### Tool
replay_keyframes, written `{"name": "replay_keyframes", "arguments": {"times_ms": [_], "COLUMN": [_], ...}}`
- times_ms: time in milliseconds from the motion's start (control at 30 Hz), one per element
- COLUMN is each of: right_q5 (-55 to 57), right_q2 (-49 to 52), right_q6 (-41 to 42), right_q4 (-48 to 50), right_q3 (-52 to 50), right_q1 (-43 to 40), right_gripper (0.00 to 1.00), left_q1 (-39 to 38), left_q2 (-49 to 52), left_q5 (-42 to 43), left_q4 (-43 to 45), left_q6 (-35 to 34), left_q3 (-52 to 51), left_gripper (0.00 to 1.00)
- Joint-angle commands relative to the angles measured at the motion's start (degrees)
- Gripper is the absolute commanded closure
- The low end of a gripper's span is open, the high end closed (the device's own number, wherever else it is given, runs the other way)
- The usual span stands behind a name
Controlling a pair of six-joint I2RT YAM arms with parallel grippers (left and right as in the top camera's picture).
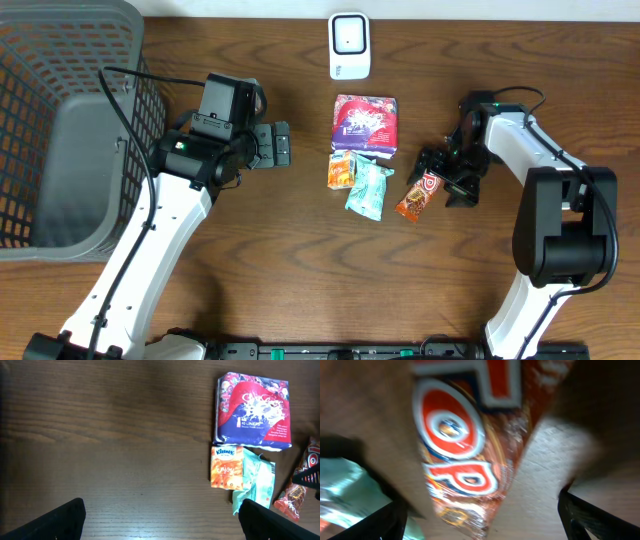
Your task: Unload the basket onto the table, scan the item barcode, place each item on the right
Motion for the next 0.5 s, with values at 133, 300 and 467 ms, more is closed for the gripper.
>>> {"name": "replay_keyframes", "arguments": {"times_ms": [133,300,467], "right_q5": [2.12,10.29,11.08], "right_q2": [2.75,2.75,2.75], "right_q6": [4.17,10.21,12.31], "right_q4": [5.33,6.6,11.91], "right_q3": [-2.16,-4.57,-9.7], "right_q1": [2.82,4.96,6.6], "right_gripper": [0.14,0.24,0.41], "left_q1": [0.17,0.17,0.17], "left_q2": [0.31,0.31,0.31], "left_q5": [-0.72,-0.72,-0.72], "left_q4": [-0.26,-0.26,-0.24], "left_q6": [0.52,0.52,0.52], "left_q3": [0.76,0.76,0.76], "left_gripper": [0.02,0.02,0.02]}}
